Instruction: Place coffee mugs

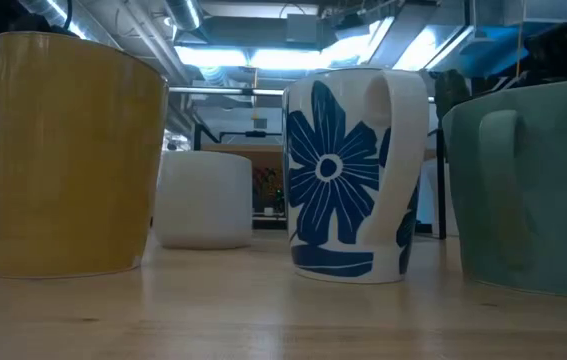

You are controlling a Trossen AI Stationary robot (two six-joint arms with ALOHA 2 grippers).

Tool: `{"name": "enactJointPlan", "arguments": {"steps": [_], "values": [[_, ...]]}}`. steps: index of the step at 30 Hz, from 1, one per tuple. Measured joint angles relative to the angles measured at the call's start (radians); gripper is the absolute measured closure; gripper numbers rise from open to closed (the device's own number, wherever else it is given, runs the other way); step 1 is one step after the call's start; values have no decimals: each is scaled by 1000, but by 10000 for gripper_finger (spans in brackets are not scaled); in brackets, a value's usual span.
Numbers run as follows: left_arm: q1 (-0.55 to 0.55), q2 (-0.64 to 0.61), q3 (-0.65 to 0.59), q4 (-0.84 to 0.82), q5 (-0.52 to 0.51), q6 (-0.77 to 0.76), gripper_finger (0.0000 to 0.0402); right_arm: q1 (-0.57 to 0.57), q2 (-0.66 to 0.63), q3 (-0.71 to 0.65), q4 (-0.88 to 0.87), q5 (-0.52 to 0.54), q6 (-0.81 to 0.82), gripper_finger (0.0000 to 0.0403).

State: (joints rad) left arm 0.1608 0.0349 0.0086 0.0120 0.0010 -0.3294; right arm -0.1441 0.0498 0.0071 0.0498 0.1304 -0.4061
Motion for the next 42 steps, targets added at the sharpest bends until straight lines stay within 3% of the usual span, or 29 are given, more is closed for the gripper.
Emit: {"name": "enactJointPlan", "arguments": {"steps": [14,18,23,26,33,36,39,42], "values": [[0,0,0,0,0,0,248,0,0,0,3,6,8,374],[0,0,0,0,0,0,248,0,0,0,12,8,210,374],[0,0,0,0,-4,0,248,0,0,2,16,8,591,374],[0,0,-1,28,-56,0,248,0,0,2,16,22,698,374],[0,0,-1,104,-93,0,248,0,0,3,58,92,742,374],[0,0,-1,191,-88,-38,248,0,0,3,216,120,766,374],[0,0,13,339,-74,-173,248,1,0,10,441,121,713,374],[0,0,78,446,-28,-251,248,1,21,83,479,135,611,374]]}}
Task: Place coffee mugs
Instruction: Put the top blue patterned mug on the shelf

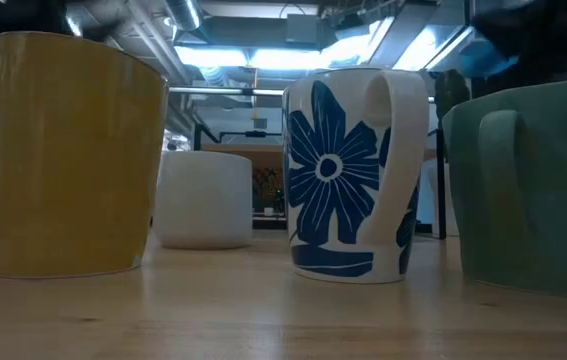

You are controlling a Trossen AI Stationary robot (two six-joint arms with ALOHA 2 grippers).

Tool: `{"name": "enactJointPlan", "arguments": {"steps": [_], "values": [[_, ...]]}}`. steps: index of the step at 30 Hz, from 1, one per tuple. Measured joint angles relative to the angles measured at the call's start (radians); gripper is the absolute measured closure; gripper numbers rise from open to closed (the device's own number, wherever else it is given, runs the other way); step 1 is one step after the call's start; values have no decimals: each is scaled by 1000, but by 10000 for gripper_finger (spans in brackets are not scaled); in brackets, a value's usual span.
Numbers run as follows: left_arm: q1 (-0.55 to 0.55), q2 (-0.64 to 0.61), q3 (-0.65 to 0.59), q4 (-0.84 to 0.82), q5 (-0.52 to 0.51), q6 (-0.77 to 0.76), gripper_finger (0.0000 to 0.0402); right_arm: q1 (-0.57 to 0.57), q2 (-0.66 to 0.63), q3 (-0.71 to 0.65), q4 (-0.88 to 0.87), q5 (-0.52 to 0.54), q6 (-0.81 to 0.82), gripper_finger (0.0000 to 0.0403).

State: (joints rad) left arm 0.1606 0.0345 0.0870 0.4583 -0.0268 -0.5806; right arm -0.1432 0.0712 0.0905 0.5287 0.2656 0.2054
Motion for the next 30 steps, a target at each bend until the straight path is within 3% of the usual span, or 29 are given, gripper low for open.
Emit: {"name": "enactJointPlan", "arguments": {"steps": [3,6,11,16,20,22,26,30], "values": [[0,7,115,37,-58,4,248,0,67,108,-12,24,-148,374],[0,42,257,44,-149,107,248,0,183,237,-12,59,-311,374],[1,136,445,38,-238,280,248,0,379,451,-51,115,-408,374],[1,220,565,34,-23,381,248,-1,538,632,-147,27,-556,374],[1,293,656,26,-4,372,248,-1,635,807,-377,22,-649,366],[1,346,724,-86,2,355,248,-1,701,920,-557,22,-667,346],[1,489,881,-462,73,346,248,-1,853,1157,-931,13,-685,277],[0,613,1009,-863,114,338,248,-1,1007,1344,-1223,-95,-684,196]]}}
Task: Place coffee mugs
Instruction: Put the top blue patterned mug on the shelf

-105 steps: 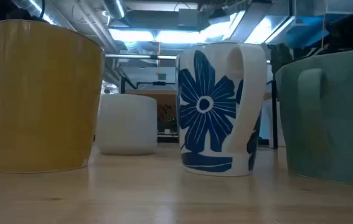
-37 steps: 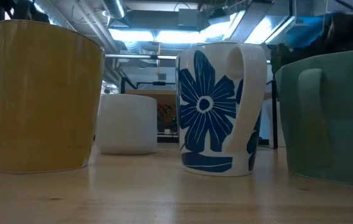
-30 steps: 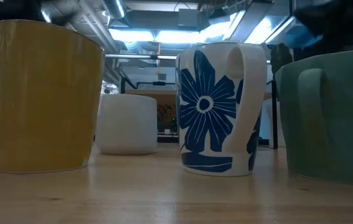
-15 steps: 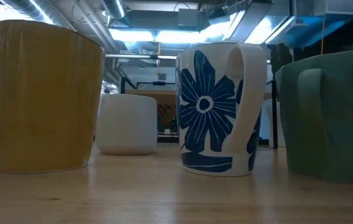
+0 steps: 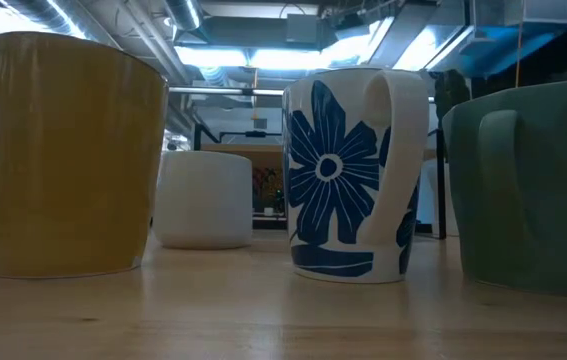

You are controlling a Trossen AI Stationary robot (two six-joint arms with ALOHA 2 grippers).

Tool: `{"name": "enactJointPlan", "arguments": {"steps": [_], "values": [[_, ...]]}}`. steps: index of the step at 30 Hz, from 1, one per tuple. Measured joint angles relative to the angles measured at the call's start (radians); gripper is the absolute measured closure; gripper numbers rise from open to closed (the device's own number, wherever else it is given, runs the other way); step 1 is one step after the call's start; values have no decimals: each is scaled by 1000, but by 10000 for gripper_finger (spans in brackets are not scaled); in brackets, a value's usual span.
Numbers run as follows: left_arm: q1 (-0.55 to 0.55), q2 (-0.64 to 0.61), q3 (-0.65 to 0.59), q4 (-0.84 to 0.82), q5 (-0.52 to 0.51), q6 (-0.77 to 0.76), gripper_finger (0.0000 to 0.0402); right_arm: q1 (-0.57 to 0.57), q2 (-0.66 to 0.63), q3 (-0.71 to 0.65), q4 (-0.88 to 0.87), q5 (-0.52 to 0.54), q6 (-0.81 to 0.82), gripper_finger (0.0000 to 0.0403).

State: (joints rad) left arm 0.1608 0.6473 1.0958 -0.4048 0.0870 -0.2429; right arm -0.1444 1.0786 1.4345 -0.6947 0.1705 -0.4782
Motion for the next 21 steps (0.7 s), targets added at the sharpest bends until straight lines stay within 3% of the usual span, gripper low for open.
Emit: {"name": "enactJointPlan", "arguments": {"steps": [3,7,15,21], "values": [[0,57,21,-244,8,24,248,0,92,61,-136,-52,25,149],[0,103,15,-468,3,28,248,2,198,35,-253,-86,60,117],[0,81,-48,-471,48,-15,248,141,353,-175,-146,-111,46,127],[0,57,-119,-468,43,-18,248,294,448,-203,-84,-26,-64,142]]}}
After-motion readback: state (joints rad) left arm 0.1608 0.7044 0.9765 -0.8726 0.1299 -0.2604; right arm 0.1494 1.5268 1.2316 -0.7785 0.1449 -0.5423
